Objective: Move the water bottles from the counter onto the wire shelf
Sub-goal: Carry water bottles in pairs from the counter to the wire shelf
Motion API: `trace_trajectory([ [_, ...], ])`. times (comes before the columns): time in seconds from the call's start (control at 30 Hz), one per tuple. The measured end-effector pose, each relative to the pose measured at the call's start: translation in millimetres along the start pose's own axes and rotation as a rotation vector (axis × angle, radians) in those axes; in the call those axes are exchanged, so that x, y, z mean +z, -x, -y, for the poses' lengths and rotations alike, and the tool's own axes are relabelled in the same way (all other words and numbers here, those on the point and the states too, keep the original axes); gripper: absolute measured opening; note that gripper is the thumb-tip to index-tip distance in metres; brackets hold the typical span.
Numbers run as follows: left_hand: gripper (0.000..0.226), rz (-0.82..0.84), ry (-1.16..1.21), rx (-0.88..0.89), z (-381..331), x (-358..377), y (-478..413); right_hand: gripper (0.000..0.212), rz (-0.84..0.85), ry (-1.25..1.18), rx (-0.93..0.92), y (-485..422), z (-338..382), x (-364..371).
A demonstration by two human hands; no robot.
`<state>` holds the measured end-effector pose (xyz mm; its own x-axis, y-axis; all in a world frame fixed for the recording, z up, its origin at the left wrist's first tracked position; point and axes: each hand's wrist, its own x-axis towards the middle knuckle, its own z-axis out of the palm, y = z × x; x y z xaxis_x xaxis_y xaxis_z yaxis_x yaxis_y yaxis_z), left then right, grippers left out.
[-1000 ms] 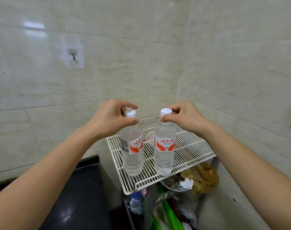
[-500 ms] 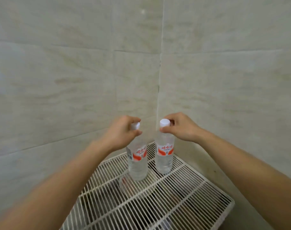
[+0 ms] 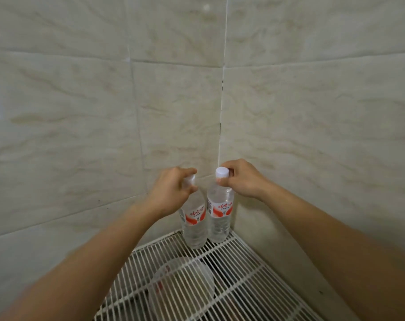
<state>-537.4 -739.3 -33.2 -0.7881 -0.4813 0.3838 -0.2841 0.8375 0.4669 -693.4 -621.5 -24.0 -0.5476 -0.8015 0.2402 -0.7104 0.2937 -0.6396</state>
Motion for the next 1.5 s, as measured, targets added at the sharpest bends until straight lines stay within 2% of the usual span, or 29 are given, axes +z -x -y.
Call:
trace_trajectory([
  [0.2, 0.048, 0.013, 0.007, -0.010, 0, 7, -14, 0.020, 0.056, 0.017, -0.004, -19, -6, 0],
  [0.47, 0.048, 0.052, -0.082, -0.020, -7, 18, -26, 0.012, 0.067, 0.215, 0.004, -27, -14, 0],
  [0.5, 0.048, 0.040, -0.085, -0.022, -8, 21, -26, 0.015, 0.069, 0.218, 0.006, -27, -15, 1],
  [0.6, 0.047, -0.024, -0.019, -0.058, -8, 30, -22, 0.052, 0.034, 0.132, 0.059, -23, -18, 8],
  [0.77, 0.055, -0.088, 0.024, -0.114, -12, 34, -9, 0.057, -0.024, -0.026, 0.105, -6, -16, 14],
  [0.87, 0.064, -0.095, 0.033, -0.158, -12, 28, 5, 0.055, -0.121, 0.101, 0.029, 12, -7, 14],
  [0.93, 0.061, -0.132, 0.055, -0.174, -10, 21, 21, 0.052, -0.226, 0.204, -0.076, 26, 4, 18],
  [1.03, 0.053, -0.178, 0.011, -0.191, -1, 8, 58, 0.038, -0.262, 0.166, -0.234, 51, 28, 36],
  [1.27, 0.044, -0.213, -0.131, -0.386, 46, -44, 188, 0.033, -0.021, 0.064, -0.371, 113, 93, 130],
  [1.5, 0.044, -0.230, -0.354, -0.581, 99, -130, 382, 0.035, 0.271, 0.093, -0.512, 208, 214, 259],
])
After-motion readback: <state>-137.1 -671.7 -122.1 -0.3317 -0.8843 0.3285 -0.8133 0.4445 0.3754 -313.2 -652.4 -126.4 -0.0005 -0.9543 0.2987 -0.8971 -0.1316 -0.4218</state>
